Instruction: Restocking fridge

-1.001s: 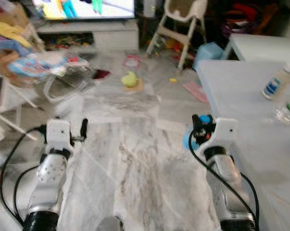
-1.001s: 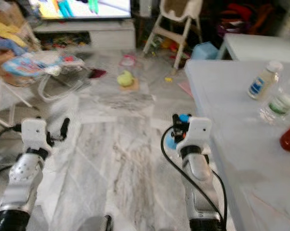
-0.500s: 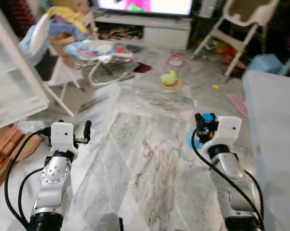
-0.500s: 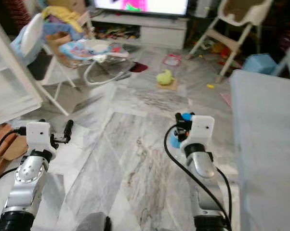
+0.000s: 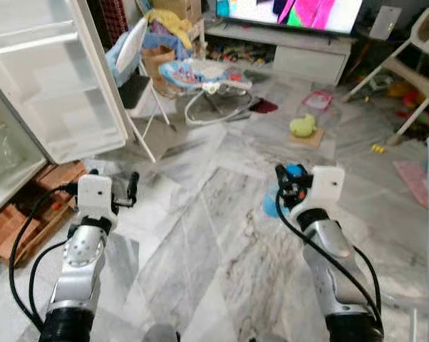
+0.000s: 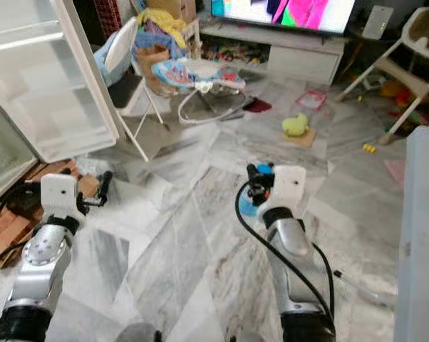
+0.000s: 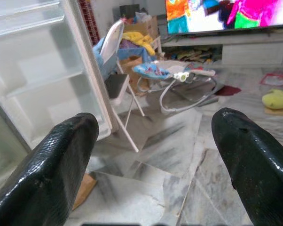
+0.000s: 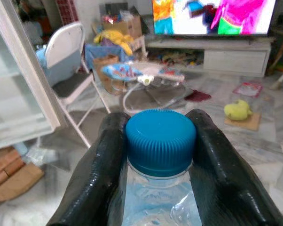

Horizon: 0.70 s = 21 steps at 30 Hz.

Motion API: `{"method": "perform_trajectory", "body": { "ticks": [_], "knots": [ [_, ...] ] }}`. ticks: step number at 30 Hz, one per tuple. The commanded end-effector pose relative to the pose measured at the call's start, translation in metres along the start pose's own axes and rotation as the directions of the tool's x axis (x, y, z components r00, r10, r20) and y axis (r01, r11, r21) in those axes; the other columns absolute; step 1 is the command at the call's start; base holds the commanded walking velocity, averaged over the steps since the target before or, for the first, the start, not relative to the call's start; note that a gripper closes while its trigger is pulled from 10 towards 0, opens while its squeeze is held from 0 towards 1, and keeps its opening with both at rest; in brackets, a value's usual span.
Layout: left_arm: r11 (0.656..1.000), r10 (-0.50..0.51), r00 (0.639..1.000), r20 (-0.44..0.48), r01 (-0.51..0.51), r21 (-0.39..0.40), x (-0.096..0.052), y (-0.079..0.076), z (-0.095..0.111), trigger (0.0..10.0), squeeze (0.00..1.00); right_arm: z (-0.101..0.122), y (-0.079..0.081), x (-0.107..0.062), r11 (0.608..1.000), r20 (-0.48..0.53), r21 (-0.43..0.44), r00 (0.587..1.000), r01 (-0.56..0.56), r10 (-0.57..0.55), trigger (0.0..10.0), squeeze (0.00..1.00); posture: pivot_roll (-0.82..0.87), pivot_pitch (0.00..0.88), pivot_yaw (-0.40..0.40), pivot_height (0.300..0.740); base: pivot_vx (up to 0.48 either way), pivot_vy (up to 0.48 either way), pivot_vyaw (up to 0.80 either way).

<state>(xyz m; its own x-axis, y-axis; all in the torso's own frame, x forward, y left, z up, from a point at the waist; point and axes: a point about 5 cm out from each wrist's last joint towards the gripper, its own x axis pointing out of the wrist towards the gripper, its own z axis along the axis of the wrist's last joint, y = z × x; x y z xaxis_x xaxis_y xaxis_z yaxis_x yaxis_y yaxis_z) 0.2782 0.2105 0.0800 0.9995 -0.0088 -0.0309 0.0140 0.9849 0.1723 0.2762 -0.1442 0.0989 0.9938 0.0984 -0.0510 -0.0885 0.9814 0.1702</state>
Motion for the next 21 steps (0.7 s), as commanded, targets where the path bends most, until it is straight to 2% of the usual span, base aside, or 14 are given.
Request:
{"method": "perform_trajectory", "body": {
  "ticks": [1,5,7,11,12,15,21],
  "knots": [
    [1.000,0.003,1.000,-0.013,-0.003,-0.004,-0.001,0.002,-0.002,10.0,0.00,0.003,0.007,0.001,0.999,0.013,0.013,0.999,-0.033,0.033,10.0,0.00,0.00,0.031,-0.041,0.740,0.000,0.420,0.00],
    [0.999,0.032,0.999,0.010,-0.032,0.001,-0.003,0.006,-0.001,10.0,0.00,0.007,0.003,0.002,0.999,0.023,0.005,0.999,-0.032,0.032,10.0,0.00,0.00,0.032,-0.055,0.740,0.000,0.420,0.00],
    [0.998,0.063,0.998,-0.013,-0.063,-0.029,-0.003,0.009,-0.005,10.0,0.00,0.007,0.000,0.003,1.000,0.020,-0.019,1.000,-0.020,0.020,10.0,0.00,0.00,0.029,-0.062,0.740,0.294,0.379,0.00],
    [0.998,0.056,0.998,-0.015,-0.057,-0.040,-0.003,0.008,-0.006,10.0,0.00,0.009,-0.004,0.002,0.999,0.031,-0.046,1.000,-0.004,0.005,10.0,0.00,0.00,0.026,-0.070,0.740,0.314,0.362,0.00],
    [0.999,0.039,0.999,-0.007,-0.039,-0.036,-0.003,0.006,-0.005,10.0,0.00,0.011,-0.008,0.002,0.995,0.043,-0.095,0.999,0.031,-0.027,10.0,0.00,0.00,0.024,-0.071,0.740,0.450,0.000,0.00],
    [0.998,0.029,1.000,-0.008,-0.029,-0.047,-0.003,0.005,-0.005,10.0,0.00,0.011,-0.012,0.003,0.989,0.046,-0.132,0.997,0.060,-0.054,10.0,0.00,0.00,0.022,-0.071,0.740,0.459,0.000,0.00],
    [0.998,0.022,1.000,-0.011,-0.023,-0.056,-0.002,0.003,-0.005,10.0,0.00,0.014,-0.011,0.006,0.996,0.048,-0.092,0.999,0.021,-0.017,10.0,0.00,0.00,0.020,-0.069,0.740,0.469,0.000,0.00]
  ]
}}
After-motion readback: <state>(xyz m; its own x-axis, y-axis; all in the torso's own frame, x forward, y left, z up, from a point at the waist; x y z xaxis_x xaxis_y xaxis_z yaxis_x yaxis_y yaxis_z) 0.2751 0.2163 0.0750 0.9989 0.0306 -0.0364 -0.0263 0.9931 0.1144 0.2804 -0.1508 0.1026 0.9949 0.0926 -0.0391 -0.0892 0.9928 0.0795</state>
